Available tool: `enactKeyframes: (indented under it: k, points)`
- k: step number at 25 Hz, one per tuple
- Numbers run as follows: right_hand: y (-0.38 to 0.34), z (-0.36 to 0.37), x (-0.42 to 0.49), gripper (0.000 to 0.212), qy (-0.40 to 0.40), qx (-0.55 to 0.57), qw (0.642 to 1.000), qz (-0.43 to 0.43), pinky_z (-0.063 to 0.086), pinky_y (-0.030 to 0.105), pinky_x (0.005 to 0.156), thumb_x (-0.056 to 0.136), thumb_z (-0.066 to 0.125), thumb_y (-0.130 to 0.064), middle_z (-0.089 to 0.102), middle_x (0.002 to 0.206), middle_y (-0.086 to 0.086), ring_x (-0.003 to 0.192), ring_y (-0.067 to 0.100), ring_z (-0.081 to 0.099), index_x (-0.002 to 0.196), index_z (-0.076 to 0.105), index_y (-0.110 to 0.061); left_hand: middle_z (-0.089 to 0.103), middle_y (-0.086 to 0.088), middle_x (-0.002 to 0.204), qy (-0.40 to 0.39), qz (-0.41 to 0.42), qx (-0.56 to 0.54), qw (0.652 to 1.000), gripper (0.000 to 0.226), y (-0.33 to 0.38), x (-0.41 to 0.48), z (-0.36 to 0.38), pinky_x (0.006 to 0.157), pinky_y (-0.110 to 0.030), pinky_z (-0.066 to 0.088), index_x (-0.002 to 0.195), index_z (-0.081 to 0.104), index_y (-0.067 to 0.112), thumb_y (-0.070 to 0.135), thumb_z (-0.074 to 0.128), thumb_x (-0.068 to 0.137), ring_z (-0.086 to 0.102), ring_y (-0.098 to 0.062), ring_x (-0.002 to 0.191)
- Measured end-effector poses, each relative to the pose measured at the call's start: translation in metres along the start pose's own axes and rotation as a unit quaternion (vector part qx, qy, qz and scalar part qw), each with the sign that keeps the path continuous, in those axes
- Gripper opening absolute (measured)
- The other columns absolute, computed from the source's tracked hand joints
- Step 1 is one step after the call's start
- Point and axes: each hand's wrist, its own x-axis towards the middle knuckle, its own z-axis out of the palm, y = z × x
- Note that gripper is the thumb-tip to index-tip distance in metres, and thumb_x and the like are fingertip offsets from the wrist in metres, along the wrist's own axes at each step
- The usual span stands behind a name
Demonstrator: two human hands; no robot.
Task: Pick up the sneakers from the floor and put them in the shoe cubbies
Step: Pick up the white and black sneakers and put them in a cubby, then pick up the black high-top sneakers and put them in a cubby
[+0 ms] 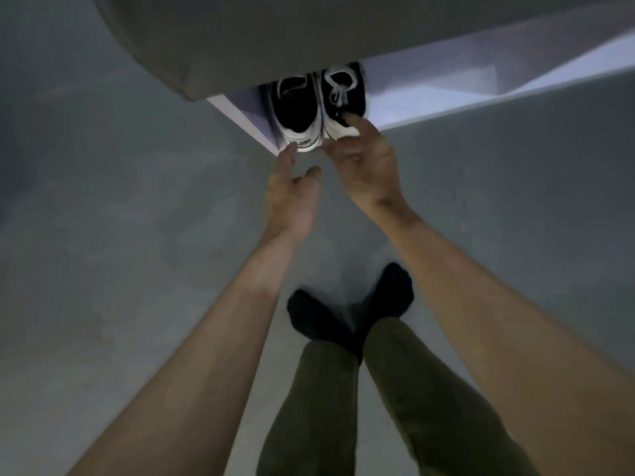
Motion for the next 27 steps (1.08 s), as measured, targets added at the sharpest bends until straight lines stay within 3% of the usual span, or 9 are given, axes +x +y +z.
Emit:
enactKeyframes:
  k: [2,4,7,9,14,17,20,22,27]
  points:
    - [-0.01,-0.03,-0.045,0.055,-0.003,0.083,0.994,0.075,0.059,0.038,0.082,0.079,0.071,-0.038,0.071,0.079,-0.009,0.076,0.012,0.068,0.13,0.058,-0.02,0.064,0.007,0.111,-0.016,-0.022,0.012,1.0,0.045,0.008,-0.048,-0.01,0.083,-0.03,0.052,0.13,0.055,0.027,0.026,0.06,0.085,0.067,-0.005,0.089]
    - [-0.03,-0.072,-0.091,0.052,-0.005,0.099,0.985,0.138,0.059,0.035,0.075,0.084,0.069,-0.031,0.073,0.088,0.0,0.071,0.016,0.069,0.133,0.058,-0.015,0.066,-0.003,0.116,-0.051,-0.048,0.017,0.997,0.032,0.032,-0.103,-0.018,0.08,-0.032,0.053,0.119,0.057,0.026,0.023,0.061,0.088,0.067,-0.022,0.093]
    - [-0.067,-0.138,-0.156,0.05,0.022,0.108,0.981,0.158,0.06,0.035,0.076,0.084,0.069,-0.041,0.074,0.089,0.001,0.069,0.014,0.072,0.127,0.061,-0.018,0.066,-0.007,0.113,-0.104,-0.035,0.057,0.992,0.02,0.089,-0.191,-0.026,0.062,-0.013,0.05,0.115,0.062,0.016,0.018,0.063,0.095,0.063,-0.02,0.089]
    - [-0.091,-0.178,-0.202,0.042,0.05,0.122,0.976,0.173,0.062,0.041,0.08,0.084,0.069,-0.044,0.075,0.087,0.001,0.07,0.014,0.072,0.12,0.062,-0.023,0.066,-0.008,0.11,-0.148,-0.015,0.091,0.985,0.025,0.123,-0.244,-0.028,0.057,-0.01,0.048,0.119,0.063,0.008,0.018,0.064,0.095,0.062,-0.02,0.085]
    - [-0.132,-0.241,-0.308,0.043,0.107,0.153,0.963,0.195,0.061,0.046,0.081,0.081,0.067,-0.05,0.076,0.086,0.005,0.073,0.022,0.074,0.117,0.063,-0.026,0.071,-0.002,0.092,-0.247,0.05,0.17,0.953,0.023,0.17,-0.339,-0.018,0.058,-0.02,0.049,0.114,0.064,0.013,0.023,0.066,0.093,0.06,-0.011,0.064]
    - [-0.14,-0.263,-0.371,0.036,0.152,0.173,0.953,0.198,0.06,0.041,0.077,0.088,0.069,-0.042,0.076,0.09,0.007,0.075,0.024,0.073,0.118,0.065,-0.021,0.069,-0.001,0.09,-0.292,0.093,0.21,0.929,0.023,0.175,-0.385,-0.014,0.067,-0.025,0.048,0.11,0.067,0.013,0.022,0.071,0.089,0.061,-0.01,0.07]
    - [-0.136,-0.277,-0.439,0.027,0.234,0.227,0.924,0.201,0.055,0.033,0.066,0.089,0.071,-0.038,0.072,0.085,0.005,0.068,0.02,0.069,0.109,0.067,-0.021,0.066,-0.005,0.092,-0.347,0.148,0.266,0.887,0.03,0.169,-0.441,-0.012,0.072,-0.029,0.048,0.115,0.065,0.011,0.019,0.073,0.088,0.062,-0.02,0.08]
    - [-0.133,-0.282,-0.488,0.026,0.283,0.257,0.9,0.211,0.052,0.03,0.062,0.089,0.072,-0.036,0.071,0.086,0.004,0.07,0.023,0.07,0.108,0.069,-0.017,0.065,-0.006,0.088,-0.392,0.166,0.31,0.85,0.032,0.155,-0.48,-0.016,0.062,-0.023,0.049,0.119,0.061,0.012,0.018,0.072,0.089,0.062,-0.023,0.077]
    - [-0.093,-0.281,-0.64,0.025,0.417,0.307,0.818,0.25,0.055,0.035,0.069,0.087,0.074,-0.037,0.068,0.078,-0.003,0.074,0.024,0.073,0.102,0.072,-0.017,0.069,-0.01,0.096,-0.491,0.22,0.429,0.726,0.027,0.099,-0.579,-0.003,0.063,-0.028,0.052,0.117,0.063,0.017,0.027,0.069,0.092,0.064,-0.02,0.074]
